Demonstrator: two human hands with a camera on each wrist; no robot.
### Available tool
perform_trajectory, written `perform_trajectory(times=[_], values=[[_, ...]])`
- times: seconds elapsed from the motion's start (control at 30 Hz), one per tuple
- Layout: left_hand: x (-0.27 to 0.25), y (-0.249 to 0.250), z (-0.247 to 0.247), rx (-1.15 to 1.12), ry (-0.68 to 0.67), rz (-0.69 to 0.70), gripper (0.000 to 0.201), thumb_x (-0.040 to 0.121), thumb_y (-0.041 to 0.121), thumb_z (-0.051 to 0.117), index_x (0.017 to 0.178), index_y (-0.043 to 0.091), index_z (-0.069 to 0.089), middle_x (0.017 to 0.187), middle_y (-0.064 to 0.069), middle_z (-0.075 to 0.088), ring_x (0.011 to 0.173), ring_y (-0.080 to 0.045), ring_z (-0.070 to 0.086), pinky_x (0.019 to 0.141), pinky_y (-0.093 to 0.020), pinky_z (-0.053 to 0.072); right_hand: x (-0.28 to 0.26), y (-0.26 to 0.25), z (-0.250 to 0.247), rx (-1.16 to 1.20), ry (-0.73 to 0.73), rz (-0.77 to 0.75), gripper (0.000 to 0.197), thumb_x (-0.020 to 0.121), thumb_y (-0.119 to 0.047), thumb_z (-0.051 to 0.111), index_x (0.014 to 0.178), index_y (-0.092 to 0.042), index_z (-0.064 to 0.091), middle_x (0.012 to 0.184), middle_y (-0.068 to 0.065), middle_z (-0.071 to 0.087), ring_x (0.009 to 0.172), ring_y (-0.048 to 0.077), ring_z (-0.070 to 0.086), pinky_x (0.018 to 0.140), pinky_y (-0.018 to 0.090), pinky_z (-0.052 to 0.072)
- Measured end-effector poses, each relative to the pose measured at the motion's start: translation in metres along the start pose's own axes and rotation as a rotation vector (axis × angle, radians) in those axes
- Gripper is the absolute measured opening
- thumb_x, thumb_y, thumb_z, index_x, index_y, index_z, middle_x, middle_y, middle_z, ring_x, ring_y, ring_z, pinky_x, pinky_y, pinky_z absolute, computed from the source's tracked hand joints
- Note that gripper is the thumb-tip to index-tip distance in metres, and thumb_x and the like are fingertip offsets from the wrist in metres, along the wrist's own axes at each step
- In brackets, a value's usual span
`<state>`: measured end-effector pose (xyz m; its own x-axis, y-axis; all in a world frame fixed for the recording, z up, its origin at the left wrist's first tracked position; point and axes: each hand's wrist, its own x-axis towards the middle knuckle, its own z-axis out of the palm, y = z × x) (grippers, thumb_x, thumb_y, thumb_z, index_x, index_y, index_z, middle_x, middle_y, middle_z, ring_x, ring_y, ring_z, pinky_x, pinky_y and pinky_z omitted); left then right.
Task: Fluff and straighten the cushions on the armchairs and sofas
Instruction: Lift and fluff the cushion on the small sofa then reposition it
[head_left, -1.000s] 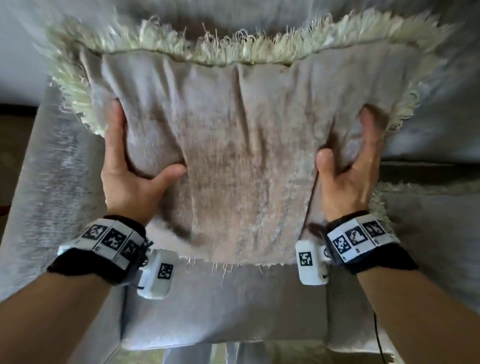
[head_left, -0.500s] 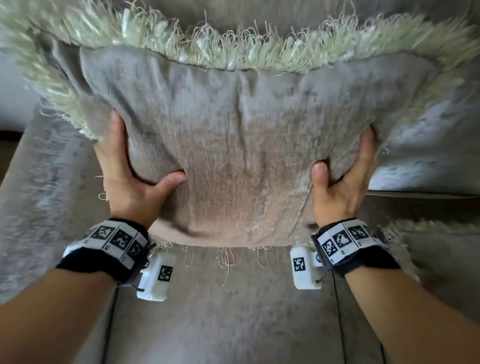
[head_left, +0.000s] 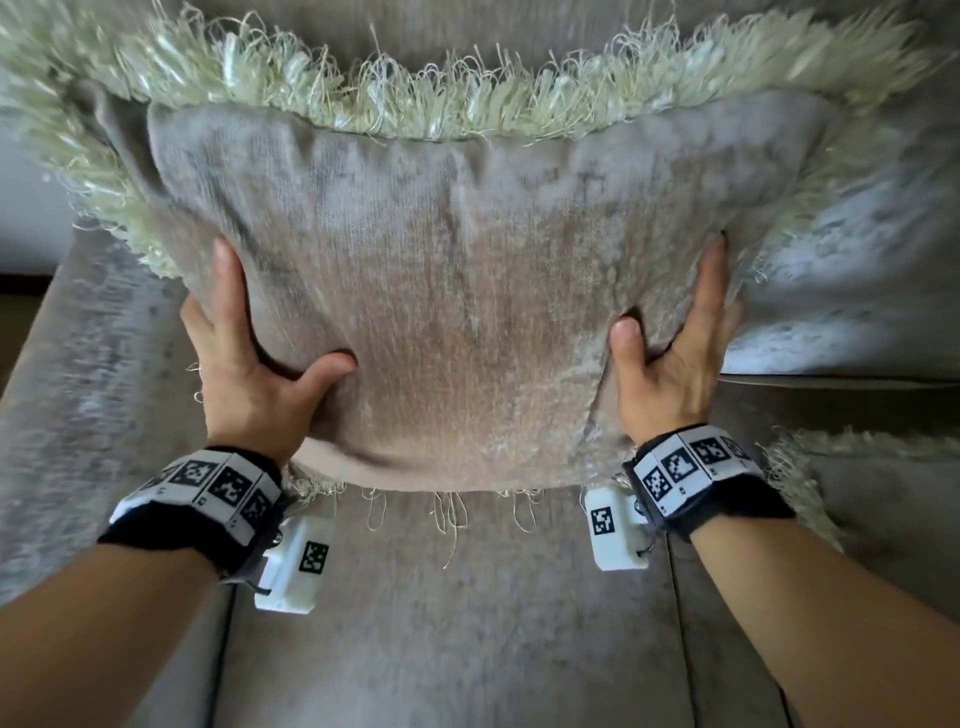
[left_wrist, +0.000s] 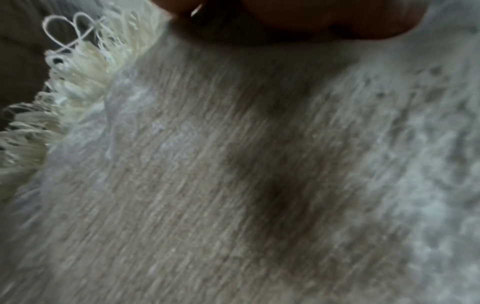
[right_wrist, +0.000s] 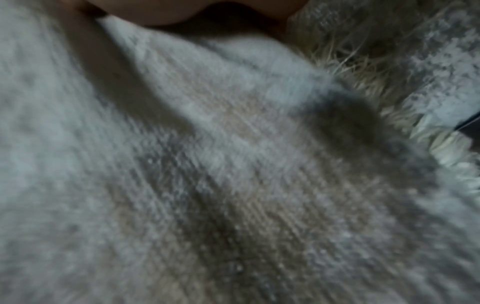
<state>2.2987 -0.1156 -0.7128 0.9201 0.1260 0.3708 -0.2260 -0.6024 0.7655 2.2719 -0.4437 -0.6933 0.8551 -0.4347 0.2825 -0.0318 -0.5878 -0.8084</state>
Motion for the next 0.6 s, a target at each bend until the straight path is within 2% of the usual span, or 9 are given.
perform_trajectory(times=[0.07,0.1,0.13,0.2,0.27,0.33,0.4,0.47,0.6], values=[[-0.002,0.010,-0.009,0.034,0.003,-0.080,0.113,0.064,0.062,0.079,0.157,0.050,0.015,0.149,-0.015,0.028,0.142,-0.013,0.029,0.121,-0.022,0.021,-0.002,0.000,-0.008,-0.010,0.014,-0.024,0.087,0.085,-0.070,0.051,0.158,-0.037,0.015,0.149,0.005,0.026,0.137,0.005,0.026,0.108,0.033,0.025],[-0.003,0.016,-0.013,0.061,0.026,-0.097,0.107,0.066,0.059,0.080,0.154,0.055,0.020,0.153,-0.021,0.025,0.146,-0.025,0.028,0.124,-0.031,0.024,-0.005,-0.001,-0.013,-0.013,0.020,-0.033,0.088,0.086,-0.074,0.049,0.159,-0.036,0.018,0.154,0.007,0.025,0.142,0.012,0.028,0.111,0.034,0.030],[-0.004,0.024,-0.017,0.093,0.061,-0.088,0.099,0.070,0.057,0.081,0.154,0.049,0.030,0.153,-0.025,0.023,0.147,-0.033,0.028,0.124,-0.038,0.025,-0.006,-0.003,-0.017,-0.021,0.024,-0.040,0.087,0.086,-0.076,0.048,0.158,-0.036,0.020,0.157,0.010,0.025,0.145,0.020,0.032,0.113,0.040,0.036],[-0.005,0.043,-0.023,0.151,0.139,-0.073,0.078,0.081,0.049,0.079,0.149,0.024,0.049,0.148,-0.029,0.028,0.141,-0.035,0.032,0.123,-0.036,0.027,-0.009,-0.013,-0.026,-0.056,0.031,-0.038,0.080,0.088,-0.073,0.050,0.156,-0.037,0.027,0.155,0.015,0.028,0.142,0.028,0.038,0.109,0.053,0.044],[-0.001,0.069,-0.029,0.144,0.162,-0.101,0.060,0.086,0.036,0.074,0.139,0.012,0.059,0.142,-0.027,0.035,0.132,-0.028,0.038,0.117,-0.025,0.031,-0.007,-0.026,-0.036,-0.091,0.043,-0.028,0.071,0.090,-0.068,0.053,0.151,-0.032,0.042,0.145,0.015,0.036,0.133,0.027,0.043,0.102,0.054,0.047],[0.007,0.096,-0.035,0.150,0.126,-0.152,0.046,0.087,0.032,0.067,0.129,0.012,0.064,0.138,-0.021,0.043,0.126,-0.025,0.045,0.112,-0.026,0.036,-0.002,-0.043,-0.048,-0.135,0.064,-0.028,0.061,0.093,-0.062,0.055,0.139,-0.023,0.058,0.131,0.013,0.048,0.122,0.026,0.051,0.099,0.049,0.048],[0.018,0.123,-0.040,0.226,-0.007,-0.223,0.039,0.088,0.036,0.061,0.121,0.017,0.068,0.133,-0.013,0.053,0.120,-0.028,0.055,0.107,-0.039,0.044,0.004,-0.064,-0.066,-0.203,0.035,-0.041,0.051,0.095,-0.057,0.055,0.123,-0.016,0.069,0.115,0.008,0.063,0.104,0.022,0.061,0.089,0.043,0.053],[0.024,0.146,-0.043,0.297,-0.234,-0.244,0.037,0.090,0.040,0.059,0.120,0.021,0.068,0.129,-0.007,0.060,0.112,-0.026,0.062,0.101,-0.042,0.050,0.008,-0.088,-0.090,-0.304,-0.098,-0.027,0.049,0.095,-0.056,0.054,0.116,-0.015,0.070,0.104,0.004,0.070,0.090,0.018,0.065,0.080,0.039,0.055],[0.027,0.203,-0.043,0.384,-0.663,-0.094,0.037,0.093,0.048,0.059,0.123,0.027,0.064,0.122,0.001,0.068,0.107,-0.023,0.067,0.099,-0.047,0.052,0.005,-0.124,-0.152,-0.527,-0.452,0.028,0.065,0.088,-0.075,0.043,0.118,-0.023,0.067,0.099,0.001,0.074,0.088,0.022,0.070,0.078,0.034,0.056]])
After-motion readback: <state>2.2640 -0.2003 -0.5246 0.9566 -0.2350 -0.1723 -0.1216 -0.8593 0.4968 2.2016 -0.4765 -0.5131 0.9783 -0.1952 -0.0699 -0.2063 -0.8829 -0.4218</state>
